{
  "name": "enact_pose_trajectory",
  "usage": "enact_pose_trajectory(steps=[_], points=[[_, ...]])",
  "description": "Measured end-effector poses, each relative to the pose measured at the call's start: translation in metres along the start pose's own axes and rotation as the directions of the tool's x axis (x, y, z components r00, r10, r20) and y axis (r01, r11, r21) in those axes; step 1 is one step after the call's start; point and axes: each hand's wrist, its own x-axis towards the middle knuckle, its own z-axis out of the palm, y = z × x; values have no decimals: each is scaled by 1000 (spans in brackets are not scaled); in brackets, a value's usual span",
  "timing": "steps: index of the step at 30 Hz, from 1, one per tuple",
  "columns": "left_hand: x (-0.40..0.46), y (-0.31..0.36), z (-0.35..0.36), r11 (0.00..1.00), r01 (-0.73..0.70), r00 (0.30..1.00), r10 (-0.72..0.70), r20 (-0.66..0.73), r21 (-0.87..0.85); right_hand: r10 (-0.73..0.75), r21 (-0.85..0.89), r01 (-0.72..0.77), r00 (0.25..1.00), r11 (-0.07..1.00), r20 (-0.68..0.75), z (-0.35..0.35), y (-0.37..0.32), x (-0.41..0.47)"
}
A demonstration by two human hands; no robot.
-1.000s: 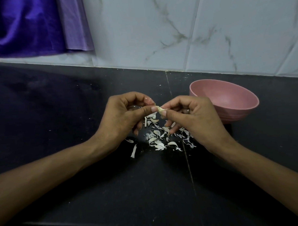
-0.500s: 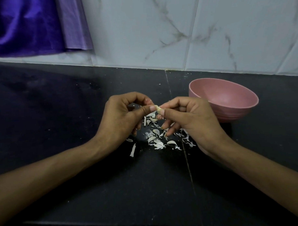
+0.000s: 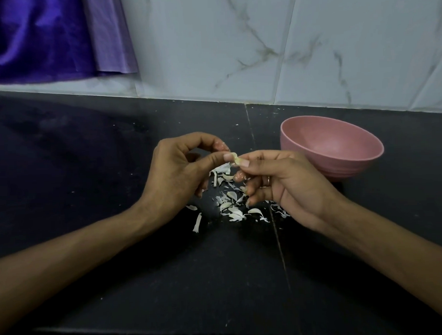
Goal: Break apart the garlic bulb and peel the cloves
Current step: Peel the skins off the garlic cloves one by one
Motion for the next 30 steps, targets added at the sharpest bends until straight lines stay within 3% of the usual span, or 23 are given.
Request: enact_pose_trajectory(steps=[5,13,30], points=[[0,1,-1,998,-53,997,51,49,26,98,60,-102,993,993,71,0,-3,-1],[-3,3,0,1000,-14,993,14,120,2,136,88,-149,980,985,142,0,-5,0],[-4,-2,1,916,-290,955,255,154,278,66,134,-68,998,989,18,1,0,2]])
